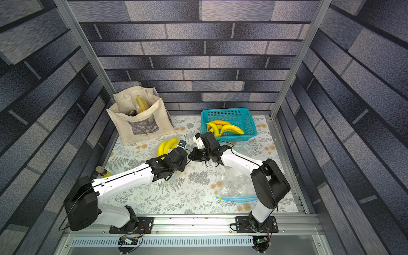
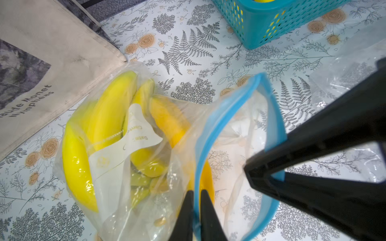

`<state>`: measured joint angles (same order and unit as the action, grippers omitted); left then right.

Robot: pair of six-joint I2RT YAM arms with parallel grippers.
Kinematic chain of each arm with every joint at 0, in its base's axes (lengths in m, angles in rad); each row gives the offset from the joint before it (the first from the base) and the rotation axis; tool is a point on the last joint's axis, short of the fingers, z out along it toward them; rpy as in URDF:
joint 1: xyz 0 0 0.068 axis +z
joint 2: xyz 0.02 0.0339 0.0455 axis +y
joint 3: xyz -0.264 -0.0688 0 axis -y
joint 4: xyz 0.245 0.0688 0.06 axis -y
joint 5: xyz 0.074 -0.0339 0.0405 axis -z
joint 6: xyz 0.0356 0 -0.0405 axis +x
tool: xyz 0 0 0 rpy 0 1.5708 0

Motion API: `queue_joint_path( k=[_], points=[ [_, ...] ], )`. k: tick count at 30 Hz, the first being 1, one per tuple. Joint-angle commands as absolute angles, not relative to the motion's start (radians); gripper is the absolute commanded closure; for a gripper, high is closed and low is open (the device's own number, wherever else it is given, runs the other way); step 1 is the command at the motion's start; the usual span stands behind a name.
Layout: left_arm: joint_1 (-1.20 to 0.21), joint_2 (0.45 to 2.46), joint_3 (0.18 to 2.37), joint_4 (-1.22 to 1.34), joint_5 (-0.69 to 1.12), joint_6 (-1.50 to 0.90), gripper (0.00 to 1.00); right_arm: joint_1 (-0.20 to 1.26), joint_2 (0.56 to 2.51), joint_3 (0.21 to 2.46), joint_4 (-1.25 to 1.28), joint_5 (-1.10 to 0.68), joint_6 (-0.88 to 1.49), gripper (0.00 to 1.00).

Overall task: Open the zip-top bag and take out the banana
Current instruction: Open the zipper of the food storage bag at the center of the board, then pick up the banana from the zipper food storage bag.

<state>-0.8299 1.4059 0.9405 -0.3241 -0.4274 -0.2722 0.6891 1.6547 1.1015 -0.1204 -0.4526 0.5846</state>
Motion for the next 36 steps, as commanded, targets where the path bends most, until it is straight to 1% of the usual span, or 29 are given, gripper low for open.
queue_joint_path(
  k=[1,4,8,13,19,24,26,28,29,30,33,36],
  points=[
    [-0.81,1.352,0.923,-0.362,-0.45,-0.284,0.96,0.683,1.62,1.08,-0.18,-0.431,0.516,1.0],
    [-0.794,1.31,0.93,-0.38,-0.446,-0.277,1.0,0.684,1.624,1.04,-0.231,-0.401,0.465,1.0],
    [-0.784,1.264,0.948,-0.409,-0.427,-0.268,1.0,0.684,1.637,1.013,-0.29,-0.359,0.396,1.0],
    [-0.78,1.216,0.984,-0.454,-0.393,-0.266,1.0,0.684,1.667,0.988,-0.38,-0.24,0.31,1.0],
    [-0.78,1.168,1.009,-0.504,-0.385,-0.262,1.0,0.684,1.672,0.963,-0.378,-0.155,0.293,1.0],
    [-0.805,1.213,1.004,-0.47,-0.255,-0.313,1.0,0.684,1.651,0.958,-0.368,-0.144,0.295,1.0],
    [-0.824,1.244,0.995,-0.429,-0.21,-0.329,1.0,0.684,1.616,0.943,-0.352,-0.147,0.295,0.92],
    [-0.838,1.271,0.991,-0.4,-0.201,-0.35,1.0,0.684,1.561,0.929,-0.345,-0.164,0.3,0.87],
    [-0.842,1.278,0.988,-0.389,-0.202,-0.355,1.0,0.683,1.53,0.924,-0.343,-0.174,0.307,0.8],
    [-0.844,1.283,0.985,-0.378,-0.202,-0.362,1.0,0.684,1.493,0.916,-0.337,-0.19,0.32,0.76],
    [-0.845,1.292,0.977,-0.351,-0.185,-0.376,1.0,0.684,1.39,0.889,-0.315,-0.22,0.37,0.68],
    [-0.852,1.305,0.981,-0.341,-0.183,-0.382,1.0,0.687,1.337,0.862,-0.273,-0.283,0.425,0.64]
  ],
)
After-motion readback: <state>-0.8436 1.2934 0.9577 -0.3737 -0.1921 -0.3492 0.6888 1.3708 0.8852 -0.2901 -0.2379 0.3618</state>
